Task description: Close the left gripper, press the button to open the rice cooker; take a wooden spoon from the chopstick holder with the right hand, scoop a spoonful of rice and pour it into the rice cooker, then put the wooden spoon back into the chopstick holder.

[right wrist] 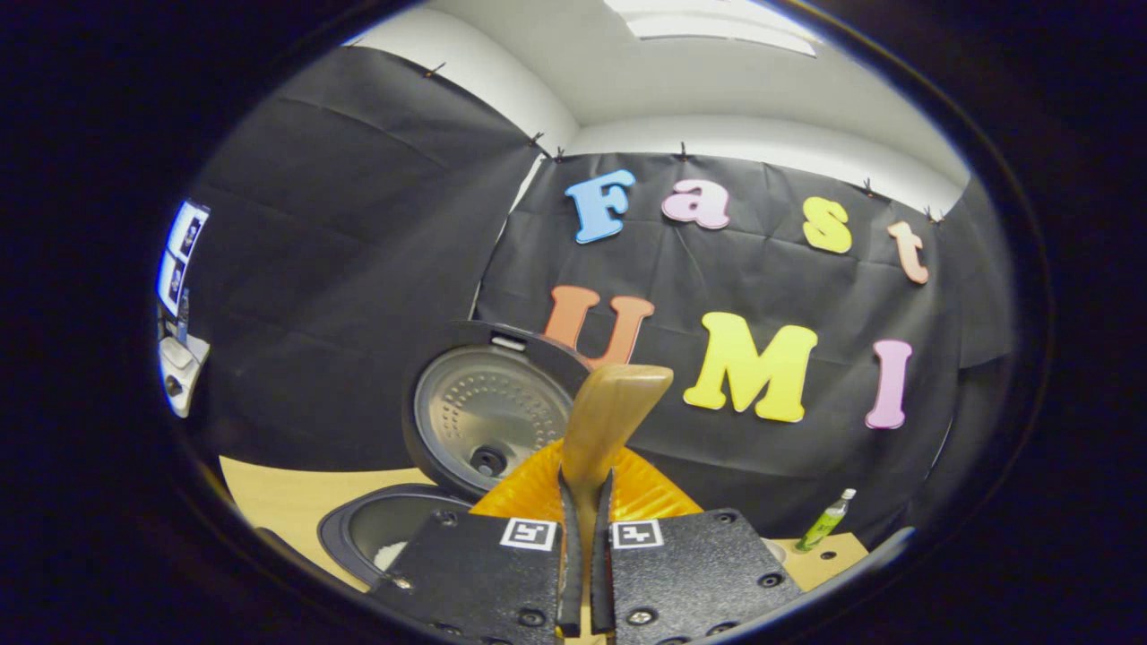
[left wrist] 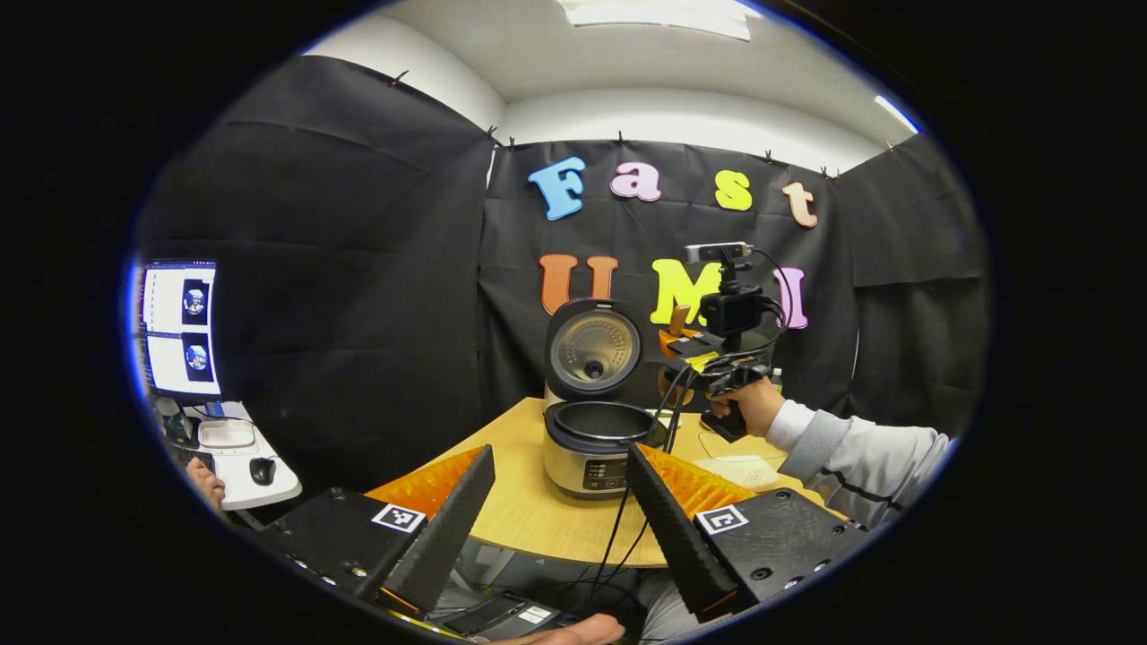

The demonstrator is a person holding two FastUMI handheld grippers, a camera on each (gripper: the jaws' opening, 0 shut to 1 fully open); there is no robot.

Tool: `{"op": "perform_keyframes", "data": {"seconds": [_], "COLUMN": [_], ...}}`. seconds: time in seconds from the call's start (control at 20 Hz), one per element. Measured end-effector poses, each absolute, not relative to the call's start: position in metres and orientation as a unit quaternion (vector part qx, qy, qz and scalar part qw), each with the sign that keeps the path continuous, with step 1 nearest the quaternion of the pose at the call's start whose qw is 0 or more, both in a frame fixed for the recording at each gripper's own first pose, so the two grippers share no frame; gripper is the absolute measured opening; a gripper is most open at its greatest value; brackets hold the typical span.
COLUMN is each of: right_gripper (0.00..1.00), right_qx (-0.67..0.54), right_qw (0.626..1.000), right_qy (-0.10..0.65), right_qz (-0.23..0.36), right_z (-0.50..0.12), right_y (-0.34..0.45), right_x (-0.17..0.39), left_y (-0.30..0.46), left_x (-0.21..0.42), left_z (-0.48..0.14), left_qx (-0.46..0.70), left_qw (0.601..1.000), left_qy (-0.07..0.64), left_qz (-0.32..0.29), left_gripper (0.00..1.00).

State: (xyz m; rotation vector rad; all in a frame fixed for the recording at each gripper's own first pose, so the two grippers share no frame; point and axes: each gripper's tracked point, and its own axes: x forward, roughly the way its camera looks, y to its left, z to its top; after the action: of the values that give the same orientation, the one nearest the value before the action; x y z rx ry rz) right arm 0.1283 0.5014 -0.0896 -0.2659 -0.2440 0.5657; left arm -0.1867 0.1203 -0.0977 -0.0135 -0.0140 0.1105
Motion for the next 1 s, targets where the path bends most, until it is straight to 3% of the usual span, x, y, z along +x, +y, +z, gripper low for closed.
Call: {"op": "perform_keyframes", "data": {"seconds": [0.45, 1.0], "right_gripper": [0.11, 0.12], "right_qx": [-0.117, -0.073], "right_qw": [0.961, 0.981], "right_qy": [-0.116, -0.081], "right_qz": [0.223, 0.16], "right_z": [-0.051, -0.05], "right_y": [0.374, 0.224], "right_x": [0.158, 0.193], "left_y": [0.056, 0.0], "left_x": [-0.156, -0.146], "left_z": [-0.1, -0.101], "left_qx": [-0.006, 0.009], "left_qw": [1.0, 1.0], "left_qy": [0.0, -0.001], "left_qz": [0.023, -0.01], "left_gripper": [0.94, 0.94]}}
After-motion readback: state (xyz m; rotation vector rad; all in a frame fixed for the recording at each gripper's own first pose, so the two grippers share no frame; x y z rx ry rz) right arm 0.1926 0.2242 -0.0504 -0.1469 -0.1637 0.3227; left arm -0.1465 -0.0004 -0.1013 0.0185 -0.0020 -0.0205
